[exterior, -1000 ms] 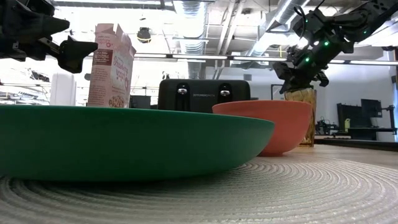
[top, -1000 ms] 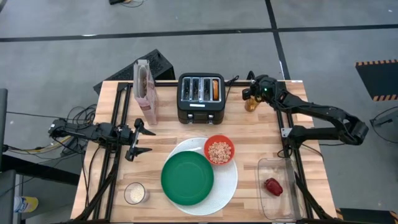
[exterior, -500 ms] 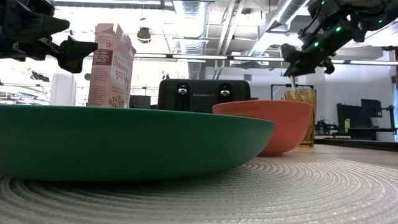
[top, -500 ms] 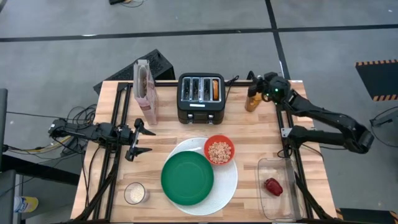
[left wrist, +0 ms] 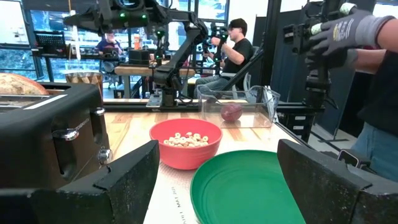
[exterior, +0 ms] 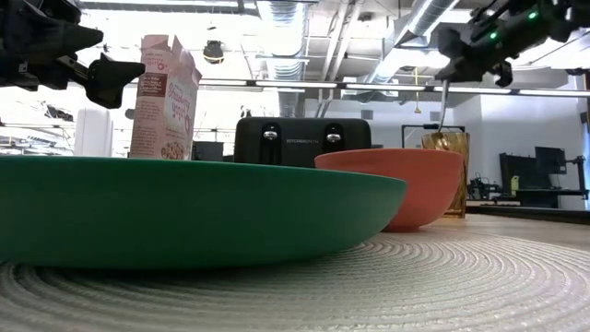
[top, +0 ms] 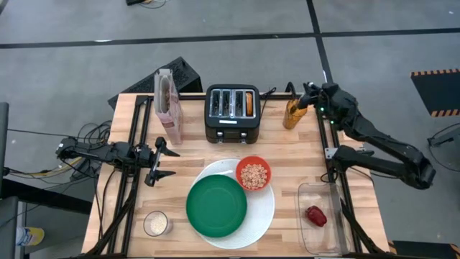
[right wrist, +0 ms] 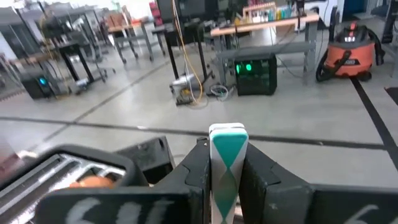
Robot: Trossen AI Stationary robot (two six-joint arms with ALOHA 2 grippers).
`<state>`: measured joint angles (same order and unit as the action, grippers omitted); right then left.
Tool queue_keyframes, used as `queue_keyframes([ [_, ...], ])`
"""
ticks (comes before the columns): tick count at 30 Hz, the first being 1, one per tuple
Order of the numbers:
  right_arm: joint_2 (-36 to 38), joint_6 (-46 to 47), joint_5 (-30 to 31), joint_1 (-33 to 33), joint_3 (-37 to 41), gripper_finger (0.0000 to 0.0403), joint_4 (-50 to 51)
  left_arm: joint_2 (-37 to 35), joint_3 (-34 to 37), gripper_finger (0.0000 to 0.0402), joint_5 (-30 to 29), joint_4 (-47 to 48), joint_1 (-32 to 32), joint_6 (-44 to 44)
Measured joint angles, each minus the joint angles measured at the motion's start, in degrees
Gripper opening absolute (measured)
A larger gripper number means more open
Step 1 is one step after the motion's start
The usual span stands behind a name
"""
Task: Arrange a breakfast setting
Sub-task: Put the spoon from the brown cup to the right of the green plate on the table mat
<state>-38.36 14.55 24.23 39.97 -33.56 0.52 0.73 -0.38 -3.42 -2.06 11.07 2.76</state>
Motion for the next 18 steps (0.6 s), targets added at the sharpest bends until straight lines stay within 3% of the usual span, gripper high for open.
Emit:
queue_keyframes([
  [12,8.18,0.16,-0.59,-0.06,0.0,0.0069,0.89,0.0,0.0,0.0311,0.0,0.0,0.0,0.0],
  [18,9.99,5.41,-8.07,-0.2,0.0,0.0069,0.8,0.02,0.02,0.0311,0.0,0.02,0.0,0.0],
])
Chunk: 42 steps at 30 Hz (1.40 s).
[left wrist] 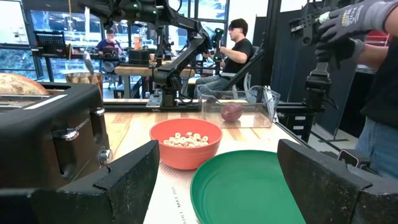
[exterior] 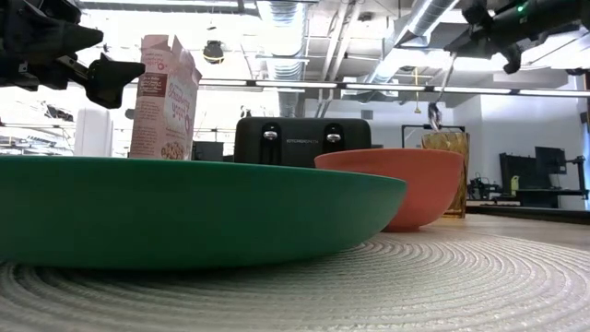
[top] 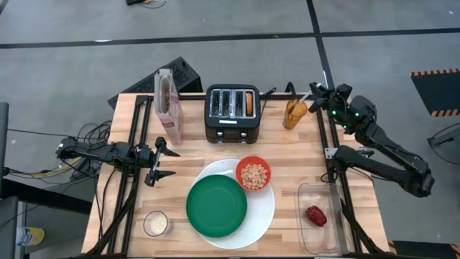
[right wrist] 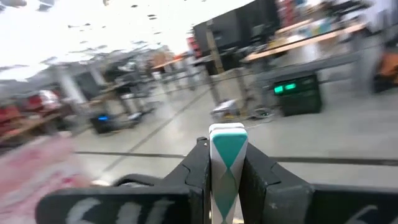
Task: Arrange a breakfast setting
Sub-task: Put the spoon from the brown cup to the right of the green plate on the table mat
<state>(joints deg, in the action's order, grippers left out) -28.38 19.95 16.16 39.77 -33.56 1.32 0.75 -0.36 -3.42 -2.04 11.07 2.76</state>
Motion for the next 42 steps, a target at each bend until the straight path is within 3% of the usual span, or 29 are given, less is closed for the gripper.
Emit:
queue_keyframes([
  [9,-0.05,8.31,-15.87,-0.17,0.0,0.0069,-0.04,-0.02,0.0,0.0311,0.0,0.0,-0.01,0.0],
  [17,-0.05,18.41,-23.67,-5.69,0.0,0.0069,0.21,-0.01,-0.01,0.0311,0.0,0.0,-0.02,0.0],
  [32,-1.04,28.15,-23.85,-25.6,0.0,0.0072,6.27,-0.02,0.0,0.0311,-0.01,-0.02,-0.02,0.0],
  [42,-7.61,32.6,-22.72,-38.44,0.0,0.0072,6.05,-0.02,0.0,0.0311,-0.02,-0.02,0.0,0.0],
])
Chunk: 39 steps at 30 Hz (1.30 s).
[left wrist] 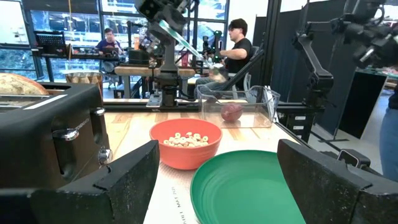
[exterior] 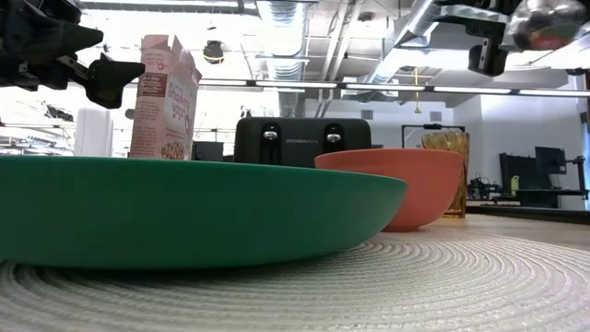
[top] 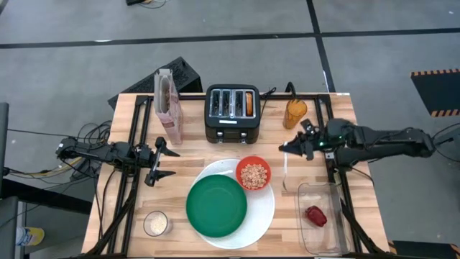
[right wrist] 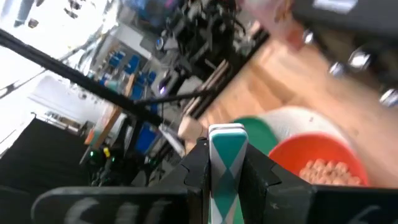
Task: Arrange a breakfast setting
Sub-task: Put the spoon from the brown cup to the right of the green plate on the table mat
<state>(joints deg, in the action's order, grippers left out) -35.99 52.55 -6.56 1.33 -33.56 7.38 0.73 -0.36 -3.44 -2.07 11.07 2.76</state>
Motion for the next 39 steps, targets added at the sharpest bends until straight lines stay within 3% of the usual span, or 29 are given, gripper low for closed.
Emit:
queue_keyframes([
  [11,-7.45,14.5,13.48,-12.41,-0.02,0.0072,-3.56,0.01,0.0,0.0311,0.02,0.02,-0.01,0.0],
  [21,-14.95,29.61,22.07,-22.11,-0.02,0.0072,-3.63,0.02,-0.01,0.0311,0.02,0.01,-0.02,0.0],
  [28,-20.12,37.07,23.37,-26.77,-0.02,0.0072,-3.56,0.02,-0.01,0.0311,0.02,0.0,-0.01,0.0],
  [39,-28.81,54.32,32.35,-35.02,-0.02,0.0072,-7.29,0.02,-0.01,0.0311,0.01,0.02,-0.01,0.0],
])
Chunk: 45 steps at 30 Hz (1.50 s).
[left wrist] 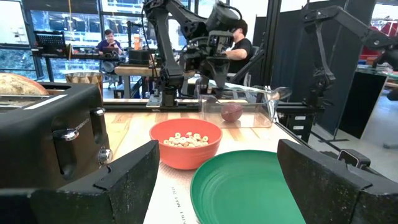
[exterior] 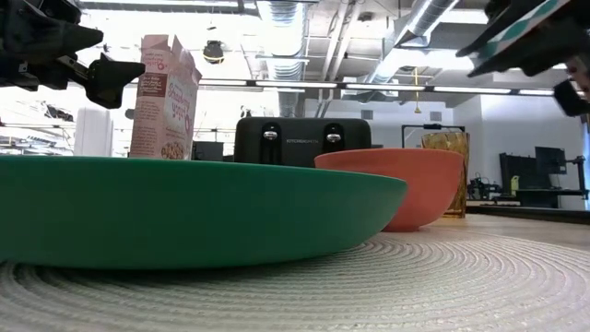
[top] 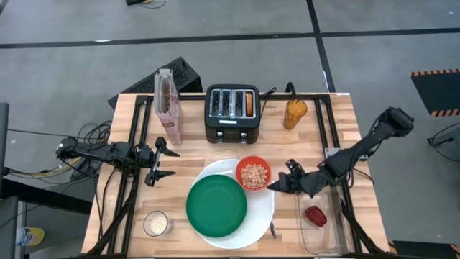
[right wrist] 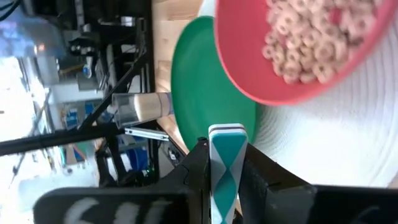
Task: Arrange a breakfast setting
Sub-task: Put the spoon from the brown cup to the right of the green plate on the table mat
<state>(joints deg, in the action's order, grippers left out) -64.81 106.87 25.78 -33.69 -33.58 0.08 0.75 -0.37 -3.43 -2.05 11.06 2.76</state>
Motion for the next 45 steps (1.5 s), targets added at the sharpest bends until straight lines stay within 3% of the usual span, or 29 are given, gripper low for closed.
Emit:
queue_keyframes([
  [10,-5.06,14.33,3.98,-3.51,-0.02,0.0076,-0.43,0.0,-0.01,0.0311,-0.02,-0.01,-0.02,0.0],
  [24,-5.28,11.82,4.13,-3.43,-0.02,0.0077,-7.87,-0.01,0.0,0.0311,-0.01,0.0,0.0,0.0],
  [28,-5.28,4.96,4.07,-2.37,-0.95,0.0077,-9.81,0.0,0.0,0.0311,0.01,0.0,0.0,0.0],
  [33,-4.07,-11.82,2.07,1.91,-2.96,0.0077,-9.54,0.0,0.01,0.0311,0.01,-0.02,-0.01,0.0],
  [45,-4.06,-52.91,-21.03,14.3,-7.73,0.0077,-8.99,0.0,0.01,0.0311,0.01,0.01,0.0,0.0],
])
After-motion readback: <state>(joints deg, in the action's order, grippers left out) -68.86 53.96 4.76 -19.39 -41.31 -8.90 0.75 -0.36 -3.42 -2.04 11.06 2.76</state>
